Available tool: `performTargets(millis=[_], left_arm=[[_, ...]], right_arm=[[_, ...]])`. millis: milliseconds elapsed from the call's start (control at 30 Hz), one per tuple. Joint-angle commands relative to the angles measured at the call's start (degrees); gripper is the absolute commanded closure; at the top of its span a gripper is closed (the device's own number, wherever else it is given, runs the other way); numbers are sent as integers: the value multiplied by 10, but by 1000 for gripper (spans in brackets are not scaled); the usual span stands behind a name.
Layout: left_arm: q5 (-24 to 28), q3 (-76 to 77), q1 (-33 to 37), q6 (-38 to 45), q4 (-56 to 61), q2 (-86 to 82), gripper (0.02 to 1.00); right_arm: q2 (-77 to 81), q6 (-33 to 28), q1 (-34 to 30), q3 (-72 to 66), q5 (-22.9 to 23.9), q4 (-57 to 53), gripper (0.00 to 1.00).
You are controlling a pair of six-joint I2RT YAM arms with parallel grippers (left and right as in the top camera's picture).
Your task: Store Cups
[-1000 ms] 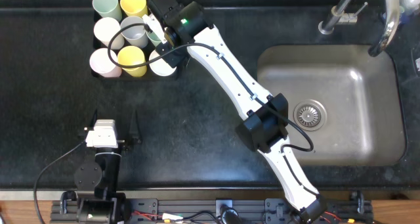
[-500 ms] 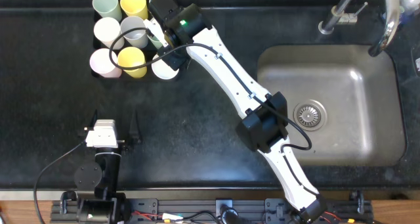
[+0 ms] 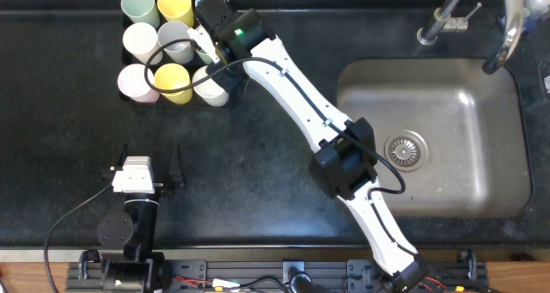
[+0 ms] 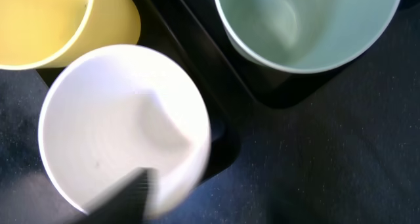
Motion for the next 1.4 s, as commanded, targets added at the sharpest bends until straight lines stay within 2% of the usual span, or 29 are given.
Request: performTargets(millis=[33,133,267,367,533,767,900,1033,1133,1233,1400], left_arm=[[6,-1,-1,11,-1,-4,20],[6,-1,-1,11,-1,-4,20],[6,-1,-1,11,-1,-4,20],[6,-1,-1,11,-1,-4,20],[6,-1,-1,11,-1,-4,20],[6,-1,-1,11,-1,-4,20],[6,-1,-1,11,-1,-4,20],[6,-1,-1,11,-1,-4,20],[6,-1,-1,11,-1,-4,20],[6,-1,-1,11,-1,-4,20],[6,-1,-1,11,-1,-4,20]], right_arm=[[10,-4,3,-4,-2,8,3],[10,-3,3,-3,10,14,3],[7,18,-1,11,102,31,5],[-5,36,-12,38,146,41,5],[-49,69,-48,113,142,35,3],[-167,76,-150,180,39,-106,3],[-250,76,-206,154,38,-170,3],[-372,76,-231,16,43,-170,3],[-521,108,-249,-207,104,-146,5],[-629,124,-272,-374,138,-110,3],[-785,192,-304,-656,131,6,5]])
